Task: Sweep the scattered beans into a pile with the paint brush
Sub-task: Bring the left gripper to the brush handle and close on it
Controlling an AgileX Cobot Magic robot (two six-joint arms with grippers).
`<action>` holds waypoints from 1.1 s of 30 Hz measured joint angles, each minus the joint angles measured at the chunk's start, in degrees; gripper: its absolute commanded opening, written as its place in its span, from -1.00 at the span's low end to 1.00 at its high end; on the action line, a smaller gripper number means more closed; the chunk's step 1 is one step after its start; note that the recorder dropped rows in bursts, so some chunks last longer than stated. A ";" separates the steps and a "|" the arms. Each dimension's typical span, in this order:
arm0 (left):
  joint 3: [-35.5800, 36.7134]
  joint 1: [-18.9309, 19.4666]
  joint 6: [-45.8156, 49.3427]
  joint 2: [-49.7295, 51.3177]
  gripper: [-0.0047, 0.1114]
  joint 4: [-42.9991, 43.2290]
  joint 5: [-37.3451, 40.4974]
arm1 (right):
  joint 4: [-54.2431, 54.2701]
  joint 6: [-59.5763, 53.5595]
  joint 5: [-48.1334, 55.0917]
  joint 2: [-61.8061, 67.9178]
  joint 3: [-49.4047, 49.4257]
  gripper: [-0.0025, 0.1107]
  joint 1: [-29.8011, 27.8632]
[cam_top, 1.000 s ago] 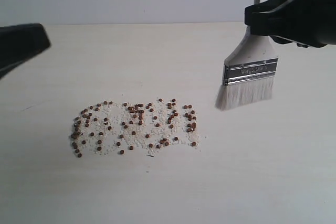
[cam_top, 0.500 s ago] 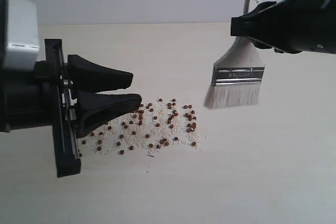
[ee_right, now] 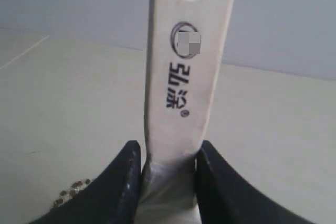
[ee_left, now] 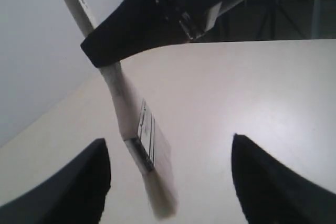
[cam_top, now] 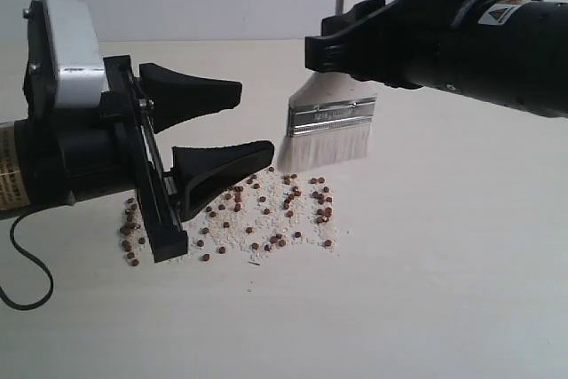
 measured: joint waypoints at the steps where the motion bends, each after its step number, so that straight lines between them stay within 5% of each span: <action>1: 0.00 0.00 0.14 0.00 0.17 -0.28 0.00 | 0.00 0.00 -1.17 0.02 0.00 -0.96 0.67; 33: -1.88 0.00 3.91 6.33 0.17 -5.98 -1.85 | -8.70 5.23 -9.38 0.11 0.00 -0.96 3.96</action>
